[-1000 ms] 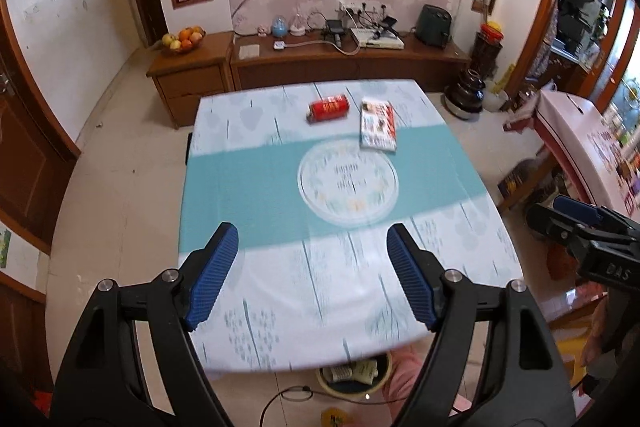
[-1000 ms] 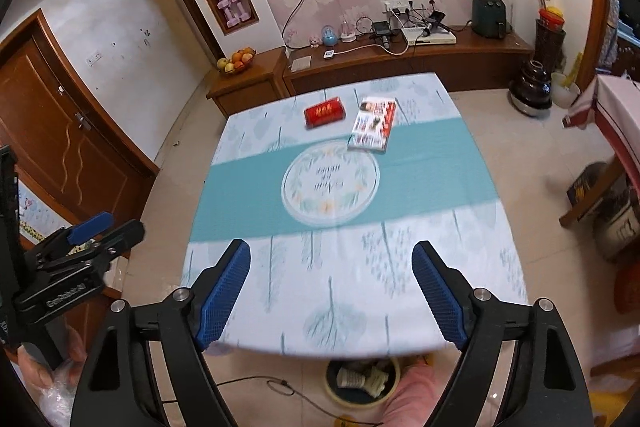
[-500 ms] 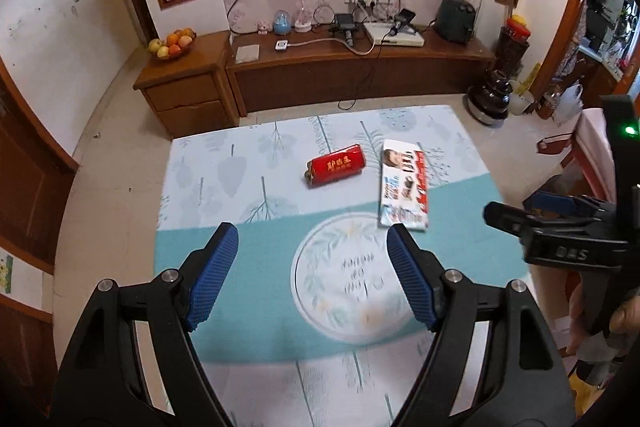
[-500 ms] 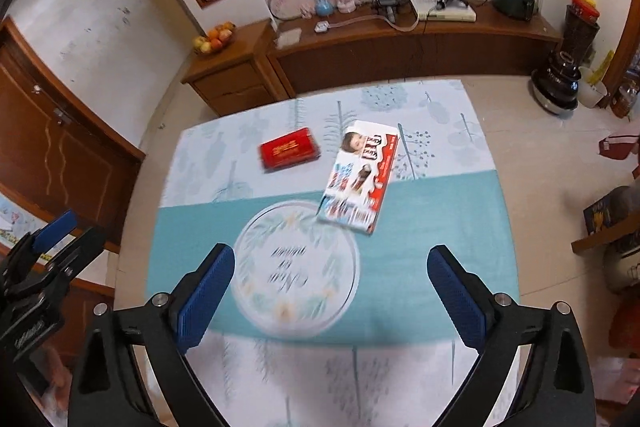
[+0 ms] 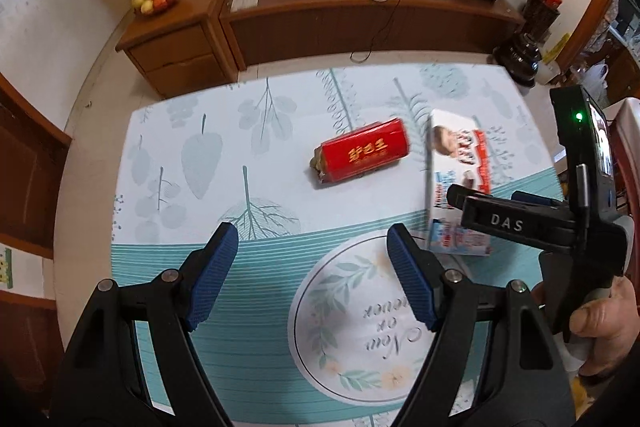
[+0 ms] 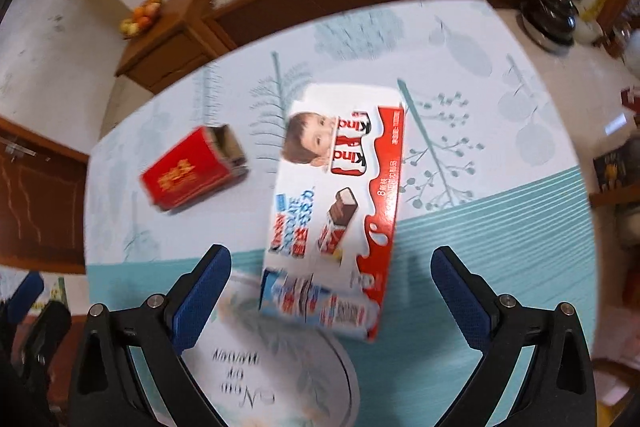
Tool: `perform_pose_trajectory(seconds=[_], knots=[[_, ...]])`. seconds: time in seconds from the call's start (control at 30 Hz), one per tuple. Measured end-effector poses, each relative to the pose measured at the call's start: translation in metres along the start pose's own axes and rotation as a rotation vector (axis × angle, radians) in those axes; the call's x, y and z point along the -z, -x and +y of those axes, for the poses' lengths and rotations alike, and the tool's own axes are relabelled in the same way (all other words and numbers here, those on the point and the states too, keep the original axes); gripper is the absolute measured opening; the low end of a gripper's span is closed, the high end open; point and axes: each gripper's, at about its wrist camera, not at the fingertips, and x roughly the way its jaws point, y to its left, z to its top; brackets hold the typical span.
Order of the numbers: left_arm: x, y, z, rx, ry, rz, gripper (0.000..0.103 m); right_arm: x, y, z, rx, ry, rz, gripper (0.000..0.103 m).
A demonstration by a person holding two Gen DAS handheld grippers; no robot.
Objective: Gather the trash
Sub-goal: 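Grasp the red box with the left tool while the right tool grasps the Kinder chocolate box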
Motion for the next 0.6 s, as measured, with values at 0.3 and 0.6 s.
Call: perform_pose_trajectory(seconds=[0.3, 0.6], knots=[[-0.009, -0.027, -0.005, -0.016, -0.038, 0.032, 0.075, -0.009, -0.056, 0.026, 0.123, 0.077, 0.051, 0.101], [-0.029, -0.042, -0.031, -0.040, -0.140, 0.039, 0.075, -0.002, -0.064, 0.014, 0.162, 0.151, 0.030, 0.088]])
